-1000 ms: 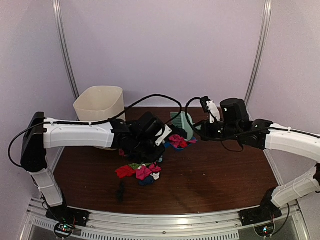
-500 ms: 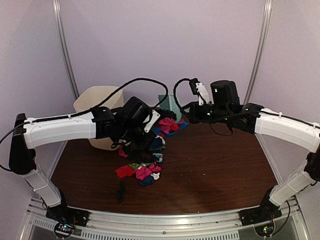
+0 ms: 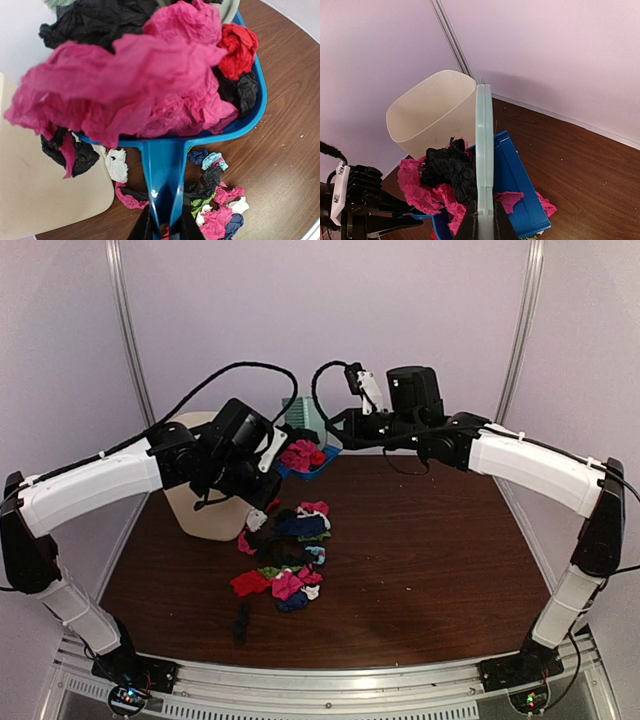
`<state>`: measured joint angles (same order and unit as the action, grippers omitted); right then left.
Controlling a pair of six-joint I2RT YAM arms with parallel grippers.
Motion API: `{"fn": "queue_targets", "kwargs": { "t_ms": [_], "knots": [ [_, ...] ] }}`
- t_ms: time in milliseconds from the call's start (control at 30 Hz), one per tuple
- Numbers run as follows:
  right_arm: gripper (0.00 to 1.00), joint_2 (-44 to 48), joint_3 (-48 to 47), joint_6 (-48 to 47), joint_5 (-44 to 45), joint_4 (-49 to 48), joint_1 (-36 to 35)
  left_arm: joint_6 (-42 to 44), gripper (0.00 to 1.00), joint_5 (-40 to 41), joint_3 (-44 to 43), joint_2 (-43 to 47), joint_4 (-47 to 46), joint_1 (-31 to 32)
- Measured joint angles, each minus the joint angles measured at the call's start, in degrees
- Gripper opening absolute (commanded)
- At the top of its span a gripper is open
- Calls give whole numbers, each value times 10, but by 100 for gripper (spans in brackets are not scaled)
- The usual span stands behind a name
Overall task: Sweep away the paper scraps from the table
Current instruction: Dump the paper scraps into the dustpan for the trash bin.
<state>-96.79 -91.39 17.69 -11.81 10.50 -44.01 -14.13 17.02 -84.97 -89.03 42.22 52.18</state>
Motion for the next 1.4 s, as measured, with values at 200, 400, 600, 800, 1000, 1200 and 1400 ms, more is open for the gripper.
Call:
{"fn": "queue_targets", "kwargs": {
  "t_ms": [200, 400, 600, 800, 1000, 1200, 1400],
  "knots": [
    [0, -56, -83, 0, -27, 0, 0, -5, 0, 13, -23, 24, 34, -21],
    [0, -113, -171, 0, -49, 0, 0, -7, 0, 21, -50, 39, 61, -44],
    [0, -162, -243, -2, -66, -12, 0, -7, 0, 28, -95, 38, 92, -67],
    [0, -206, -302, -9, -73, -17, -3, -6, 0, 43, -144, 39, 104, -73],
    [0, -248, -333, -16, -71, -33, -10, -6, 0, 55, -154, 40, 109, -85],
    [0, -297, -361, -26, -58, -58, -27, -9, 0, 46, -93, 68, 96, -119],
    [0, -320, -363, -44, -52, -90, -41, -21, 0, 39, -27, 110, 71, -134]
  ]
}}
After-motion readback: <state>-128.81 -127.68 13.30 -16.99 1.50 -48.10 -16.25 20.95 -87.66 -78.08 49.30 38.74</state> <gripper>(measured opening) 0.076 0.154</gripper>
